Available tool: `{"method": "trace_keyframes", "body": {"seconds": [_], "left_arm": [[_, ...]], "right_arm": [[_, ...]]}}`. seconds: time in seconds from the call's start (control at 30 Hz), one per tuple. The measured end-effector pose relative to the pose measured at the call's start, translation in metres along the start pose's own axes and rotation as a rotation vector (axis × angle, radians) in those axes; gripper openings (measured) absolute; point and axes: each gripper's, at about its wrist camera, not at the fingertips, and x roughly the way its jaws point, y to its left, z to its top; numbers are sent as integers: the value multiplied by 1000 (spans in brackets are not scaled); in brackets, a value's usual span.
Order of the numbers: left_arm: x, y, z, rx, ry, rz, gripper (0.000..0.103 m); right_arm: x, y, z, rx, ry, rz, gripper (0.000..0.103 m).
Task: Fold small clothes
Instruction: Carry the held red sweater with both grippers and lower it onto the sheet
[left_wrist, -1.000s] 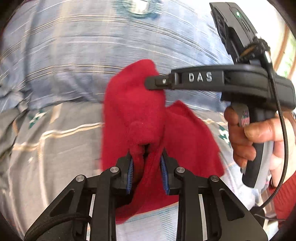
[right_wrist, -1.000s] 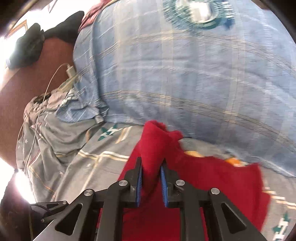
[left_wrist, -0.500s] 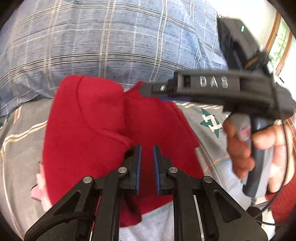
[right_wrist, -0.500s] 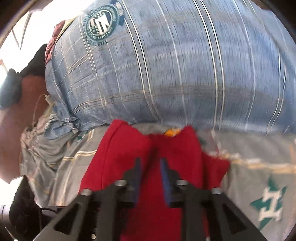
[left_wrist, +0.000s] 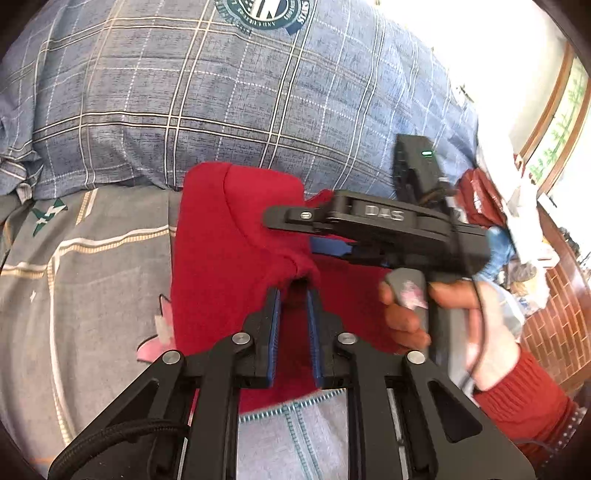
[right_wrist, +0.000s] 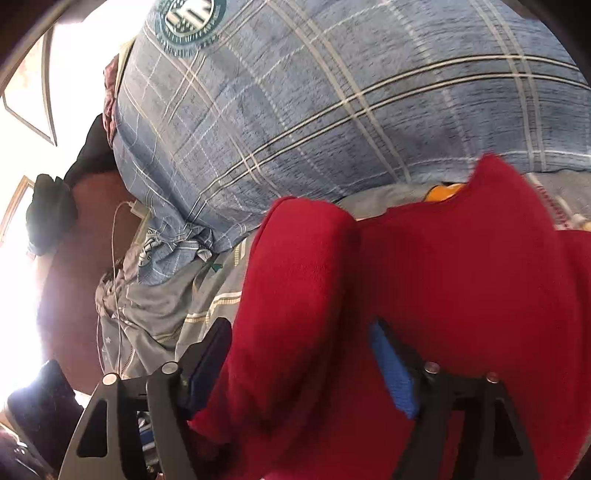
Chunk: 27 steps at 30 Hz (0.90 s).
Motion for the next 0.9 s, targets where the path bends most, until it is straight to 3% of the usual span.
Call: {"method": "trace_keyframes", "body": {"seconds": [0.07,0.1,0.13,0.43,0.8,0.87,0.9], "left_arm": [[-12,0,0,5,0,-56,44],[-18,-1,-2,15,-1,-76,68],[-23,-3,-5,28,-2,-76,80],[-12,-15,-35,254,45,67,81],[32,-24,-46,479,-24,241,80],[38,-20,-43,477,-23,231,71],[40,-17,-40,464,-20,221,57]], "right_arm": [[6,3,1,-6,14,-1,75],[7,3,2,-2,15,13,75],[9,4,3,8,19,36,76],[24,2,16,37,82,39,78],[33,0,21,54,145,31,78],[36,0,21,52,158,29,76],[37,0,21,46,159,22,64]]}}
